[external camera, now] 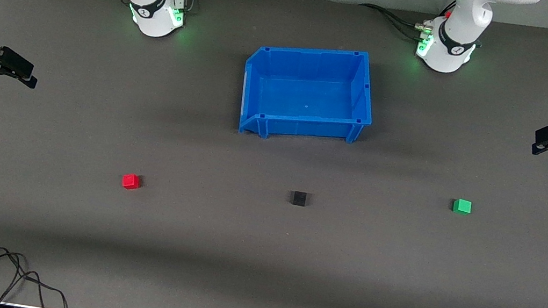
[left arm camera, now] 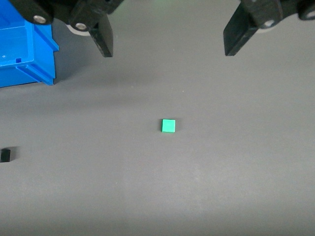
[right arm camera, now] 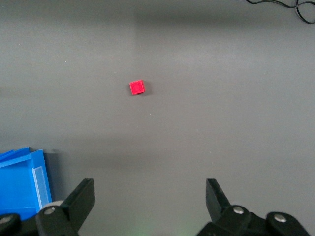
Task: Attach green and red cubes to black cube
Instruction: 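Reach the right gripper to the red cube while the left gripper reaches the green cube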
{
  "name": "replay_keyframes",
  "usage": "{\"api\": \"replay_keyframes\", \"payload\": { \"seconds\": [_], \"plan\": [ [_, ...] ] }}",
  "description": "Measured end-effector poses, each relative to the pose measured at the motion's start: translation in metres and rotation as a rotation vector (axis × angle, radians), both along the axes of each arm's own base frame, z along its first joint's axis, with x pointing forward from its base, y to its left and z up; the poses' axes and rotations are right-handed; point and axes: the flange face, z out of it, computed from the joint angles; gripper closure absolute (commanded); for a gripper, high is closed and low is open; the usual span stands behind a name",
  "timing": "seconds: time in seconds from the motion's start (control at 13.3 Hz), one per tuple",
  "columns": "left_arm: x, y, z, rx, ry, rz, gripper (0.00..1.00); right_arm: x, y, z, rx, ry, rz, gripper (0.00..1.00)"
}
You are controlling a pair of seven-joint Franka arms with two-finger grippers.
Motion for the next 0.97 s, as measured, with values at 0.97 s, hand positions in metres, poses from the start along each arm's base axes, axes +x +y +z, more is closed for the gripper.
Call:
{"api": "replay_keyframes", "payload": {
  "seconds": [0.97],
  "plan": [
    [0.014,0.022,-0.055,-0.032,0.042,0.093,0.01,0.001,0.001,0.004,-0.006,-0.009,-0.215,0.00]
  ]
}}
